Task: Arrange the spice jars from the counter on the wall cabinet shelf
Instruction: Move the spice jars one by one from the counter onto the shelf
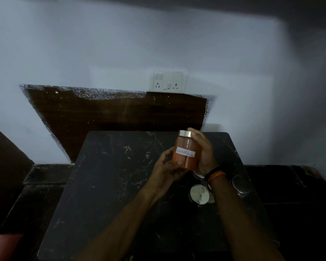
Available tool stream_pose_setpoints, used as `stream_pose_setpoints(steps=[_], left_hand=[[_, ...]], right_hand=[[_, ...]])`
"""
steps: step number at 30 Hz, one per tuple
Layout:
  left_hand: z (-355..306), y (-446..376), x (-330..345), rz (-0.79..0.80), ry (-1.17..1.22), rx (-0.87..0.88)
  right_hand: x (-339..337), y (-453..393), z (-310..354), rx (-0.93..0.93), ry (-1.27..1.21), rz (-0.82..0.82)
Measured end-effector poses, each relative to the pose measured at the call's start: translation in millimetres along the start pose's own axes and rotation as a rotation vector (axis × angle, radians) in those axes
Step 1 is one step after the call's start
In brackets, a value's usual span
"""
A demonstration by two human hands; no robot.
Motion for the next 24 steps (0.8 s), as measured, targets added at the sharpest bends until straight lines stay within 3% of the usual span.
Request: stream_pose_setpoints(steps=[7,15,24], left_hand=[[-47,-12,29,0.099,0.017,0.176],[-136,-21,90,0.181,0.054,0.349],[-224,-8,150,0.208,-0.064,0.52]], right_hand=[[25,-17,61,-0.085,-0.073,0.082],[76,-21,178,-0.302,-0.091,0.175],[110,-17,280,-0.496,-0.083,0.223]])
Point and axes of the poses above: each hand's wrist, its own y-axis away from the middle knuckle, its own x-axis out of the palm, z = x × y, the point moved 3 cm from there along -y, towards the middle knuckle, and after that the axes turned 15 degrees about -z, right-handed, at the moved point
